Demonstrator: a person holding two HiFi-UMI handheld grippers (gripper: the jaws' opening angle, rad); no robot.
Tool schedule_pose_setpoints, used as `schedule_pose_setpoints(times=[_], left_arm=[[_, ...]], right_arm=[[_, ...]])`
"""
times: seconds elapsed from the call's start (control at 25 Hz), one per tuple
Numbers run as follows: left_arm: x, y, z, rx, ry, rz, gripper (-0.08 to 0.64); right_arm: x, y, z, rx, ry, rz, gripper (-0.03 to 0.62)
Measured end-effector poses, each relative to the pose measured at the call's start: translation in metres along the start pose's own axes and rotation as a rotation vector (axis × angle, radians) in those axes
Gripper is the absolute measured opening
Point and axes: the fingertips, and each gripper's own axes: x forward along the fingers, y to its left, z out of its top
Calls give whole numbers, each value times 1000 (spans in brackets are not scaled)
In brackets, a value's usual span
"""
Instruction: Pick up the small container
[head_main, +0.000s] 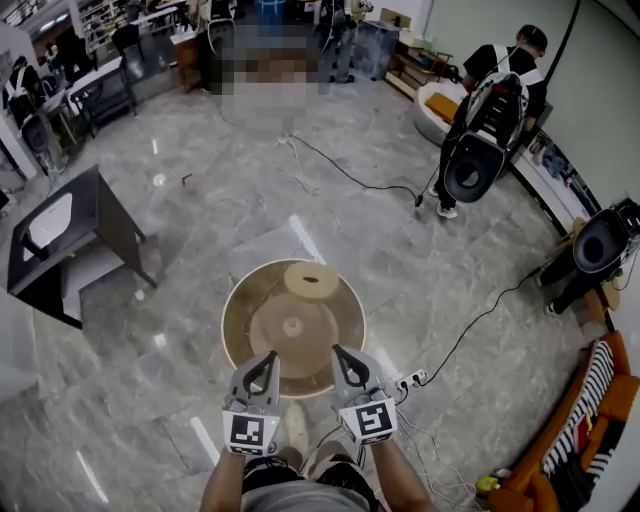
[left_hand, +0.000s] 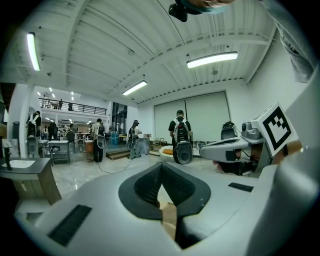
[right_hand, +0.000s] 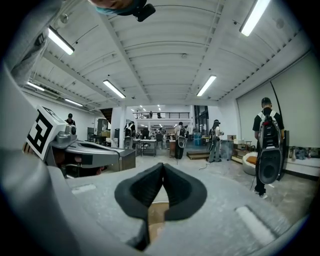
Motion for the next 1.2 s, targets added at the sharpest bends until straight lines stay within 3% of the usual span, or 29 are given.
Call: schedule_pose_setpoints(times=[0.24,0.44,0.64,1.2], left_arm=[[58,34,-40,-143,45,63,17],[95,59,-101,-145,95,103,17],[124,81,-170,-196,151,167,17],[187,116,-337,-297,243,243,17]], right_arm=[[76,-12,-52,-1,78,80,0],[133,-7,-114,13,125,158,0],[181,-3,-190,4,186,242,0],[268,-3,-360,12,275,341,2]])
